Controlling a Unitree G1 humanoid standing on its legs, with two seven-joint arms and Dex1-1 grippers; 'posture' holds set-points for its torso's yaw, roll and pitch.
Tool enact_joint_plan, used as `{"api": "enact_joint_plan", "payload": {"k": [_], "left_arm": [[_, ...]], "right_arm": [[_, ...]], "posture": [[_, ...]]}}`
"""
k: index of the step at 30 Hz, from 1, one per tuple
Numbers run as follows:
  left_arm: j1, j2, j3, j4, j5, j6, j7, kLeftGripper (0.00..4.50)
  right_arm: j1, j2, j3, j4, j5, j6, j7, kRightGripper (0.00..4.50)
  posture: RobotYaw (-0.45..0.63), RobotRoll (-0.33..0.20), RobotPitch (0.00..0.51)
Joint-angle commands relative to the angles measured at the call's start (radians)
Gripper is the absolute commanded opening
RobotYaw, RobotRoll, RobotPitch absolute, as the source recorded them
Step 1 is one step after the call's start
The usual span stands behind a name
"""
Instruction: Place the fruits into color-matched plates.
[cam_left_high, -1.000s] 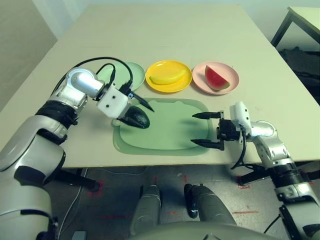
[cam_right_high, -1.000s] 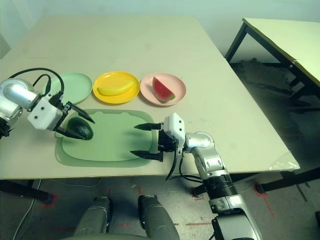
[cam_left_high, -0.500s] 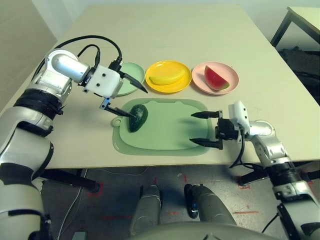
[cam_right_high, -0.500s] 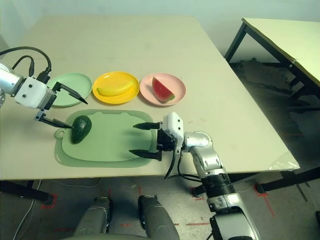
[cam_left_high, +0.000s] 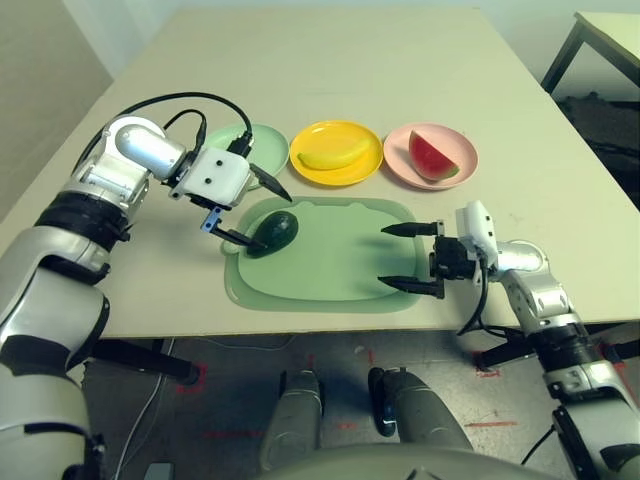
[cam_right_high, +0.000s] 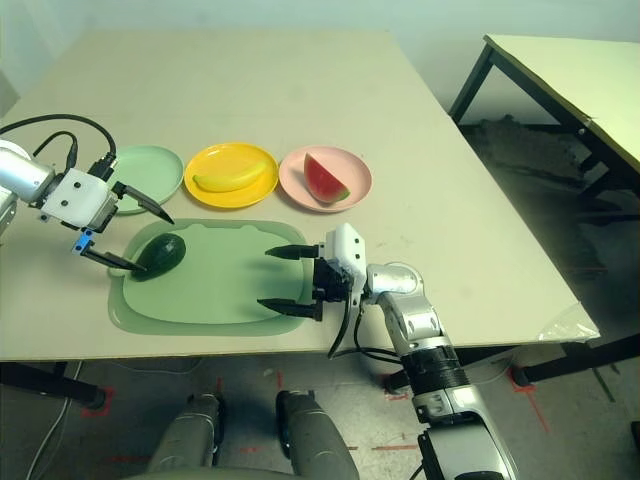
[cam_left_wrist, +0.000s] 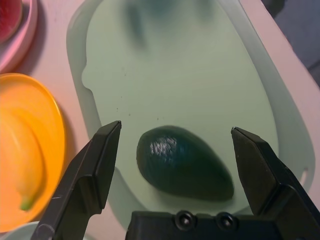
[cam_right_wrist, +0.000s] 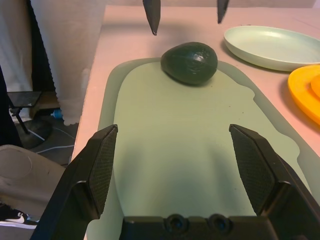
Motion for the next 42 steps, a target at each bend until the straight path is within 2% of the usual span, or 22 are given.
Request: {"api": "enact_joint_plan", "payload": {"k": [1,11,17,27,42], "left_arm": [[0.026,-0.002,0.063,-0.091,0.08,0.159,0.046,4.47],[0.066,0.056,0.123,-0.293,0.286,0.584,0.074,4.47],[0.123,0.052,0.144,-0.401,0.321,0.753,0.07,4.47],[0.167,0.035,0.164,-0.417,0.368,0.815,0.097,4.47],[0.158,-0.049,0.173,-0.34,0.395,0.846,0.141,4.47]], "right_arm": [[0.008,-0.006,0.016,-0.007,-0.01,-0.004,0.007,4.5],[0.02,-0.007,0.019,-0.017,-0.007,-0.002,0.01,4.5],[0.016,0.001,0.026,-0.009,-0.01,-0.01,0.011,4.5],[0.015,0.006,0.031,-0.008,-0.008,-0.011,0.002,4.5],[0.042,-0.006,0.026,-0.053,0.001,0.015,-0.016,4.5]], "posture": [[-0.05,0.0,0.134],[-0.05,0.0,0.134],[-0.04,0.0,0.137],[-0.04,0.0,0.139],[-0.06,0.0,0.145]]}}
